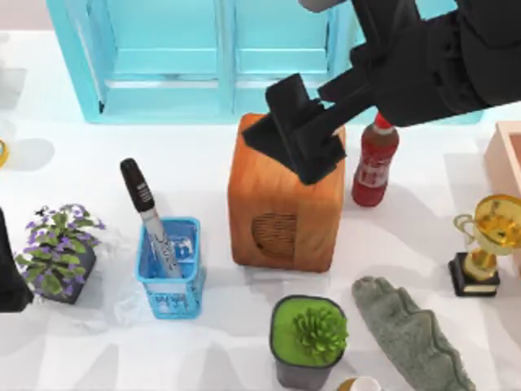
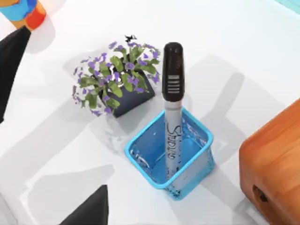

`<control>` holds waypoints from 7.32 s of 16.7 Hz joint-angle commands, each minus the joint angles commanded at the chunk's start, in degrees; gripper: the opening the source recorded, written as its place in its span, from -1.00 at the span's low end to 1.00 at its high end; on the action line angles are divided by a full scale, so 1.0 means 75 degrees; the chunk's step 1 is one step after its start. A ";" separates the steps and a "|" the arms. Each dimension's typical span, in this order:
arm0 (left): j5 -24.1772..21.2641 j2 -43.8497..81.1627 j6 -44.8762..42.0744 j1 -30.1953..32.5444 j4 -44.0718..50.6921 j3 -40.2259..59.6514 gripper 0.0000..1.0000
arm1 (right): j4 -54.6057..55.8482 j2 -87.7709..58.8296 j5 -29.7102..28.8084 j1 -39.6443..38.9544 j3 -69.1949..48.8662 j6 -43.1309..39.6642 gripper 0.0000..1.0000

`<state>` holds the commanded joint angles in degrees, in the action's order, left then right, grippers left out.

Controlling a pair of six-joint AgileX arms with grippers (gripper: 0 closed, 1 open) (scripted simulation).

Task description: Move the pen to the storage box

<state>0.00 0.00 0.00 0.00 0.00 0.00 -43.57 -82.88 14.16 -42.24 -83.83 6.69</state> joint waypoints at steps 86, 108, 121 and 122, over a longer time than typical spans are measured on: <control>0.0000 0.0000 0.0000 0.0000 0.0000 0.0000 1.00 | -0.3384 -0.2838 0.0231 0.0520 -0.3089 -0.1424 -1.00; 0.0000 0.0000 0.0000 0.0000 0.0000 0.0000 1.00 | -0.3781 0.0621 -0.0876 0.7534 0.0133 -0.3213 -1.00; 0.0000 0.0000 0.0000 0.0000 0.0000 0.0000 1.00 | -0.1799 0.0571 -0.0948 0.7349 0.2041 -0.3040 -1.00; 0.0000 0.0000 0.0000 0.0000 0.0000 0.0000 1.00 | -0.1796 0.0570 -0.0948 0.7348 0.2044 -0.3039 -1.00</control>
<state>0.00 0.00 0.00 0.00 0.00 0.00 -57.04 -78.61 7.05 12.87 -68.50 -16.11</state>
